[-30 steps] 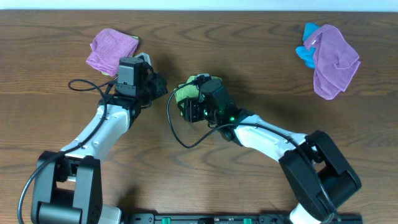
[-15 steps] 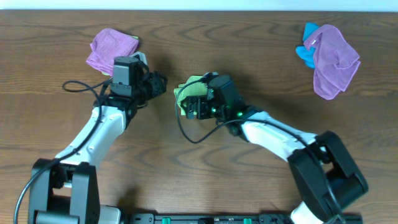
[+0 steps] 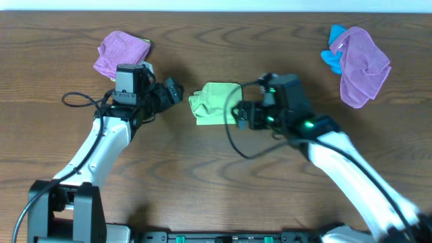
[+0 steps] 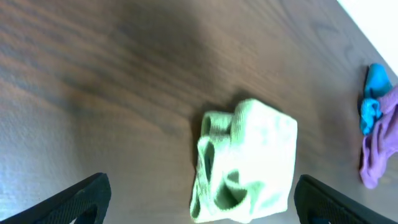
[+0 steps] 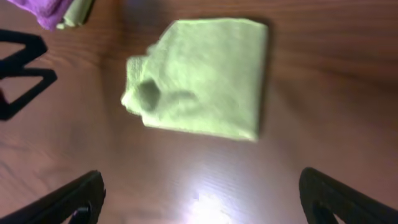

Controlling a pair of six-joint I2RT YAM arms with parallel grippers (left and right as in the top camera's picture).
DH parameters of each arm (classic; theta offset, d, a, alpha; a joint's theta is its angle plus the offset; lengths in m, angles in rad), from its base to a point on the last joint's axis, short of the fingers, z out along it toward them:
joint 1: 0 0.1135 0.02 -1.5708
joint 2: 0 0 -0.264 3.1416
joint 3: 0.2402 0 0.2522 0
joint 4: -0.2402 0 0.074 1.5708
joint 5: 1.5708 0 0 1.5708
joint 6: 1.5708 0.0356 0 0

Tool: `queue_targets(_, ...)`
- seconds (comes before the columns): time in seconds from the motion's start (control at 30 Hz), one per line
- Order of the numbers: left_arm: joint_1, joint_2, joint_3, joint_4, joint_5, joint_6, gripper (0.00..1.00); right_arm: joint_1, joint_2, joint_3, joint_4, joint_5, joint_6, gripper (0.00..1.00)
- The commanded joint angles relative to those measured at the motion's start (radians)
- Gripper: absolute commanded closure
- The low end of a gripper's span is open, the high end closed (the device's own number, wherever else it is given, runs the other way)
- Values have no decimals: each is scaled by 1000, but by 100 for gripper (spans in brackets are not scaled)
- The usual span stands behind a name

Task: Fold the cloth
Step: 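Release the cloth with the right gripper and retract it to rest, then lift the folded green cloth with the left gripper and carry it to the pink stack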

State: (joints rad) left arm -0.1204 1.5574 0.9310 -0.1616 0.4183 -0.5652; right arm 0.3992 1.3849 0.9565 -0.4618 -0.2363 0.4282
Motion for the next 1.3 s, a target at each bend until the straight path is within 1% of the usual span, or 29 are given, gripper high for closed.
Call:
queue_targets(0.0, 4, -21, 16, -19, 72, -19, 4, -53, -141, 12, -117, -3, -121, 1)
queue_targets(0.1, 4, -21, 16, -27, 125, -24, 4, -111, -278, 10, -245, 2, -172, 1)
queue_targets(0.17, 4, -21, 16, -33, 148, -48, 4, -159, -374, -1, -300, 5, -201, 1)
queue_targets(0.3, -6, -21, 16, -51, 169, -86, 4, -254, -544, -54, -363, 4, -225, 1)
queue_targets(0.4, -26, -20, 13, -52, 186, -90, 5, -310, -668, -120, -397, 2, -228, 1)
queue_targets(0.57, -81, -14, 11, -61, 185, -117, 5, -359, -871, -243, -452, -8, -215, 1)
queue_targets(0.73, -108, 6, -14, -71, 177, -171, 5, -363, -1028, -344, -504, -20, -172, 1)
queue_targets(0.87, -108, 31, -40, -73, 203, -196, 5, -363, -1104, -392, -500, -33, -127, 1)
queue_targets(1.07, -109, 48, -74, -59, 196, -222, 5, -363, -1111, -395, -500, -23, -103, 1)
queue_targets(1.27, -109, 74, -147, 76, 204, -298, 5, -363, -1111, -395, -500, -23, -103, 1)
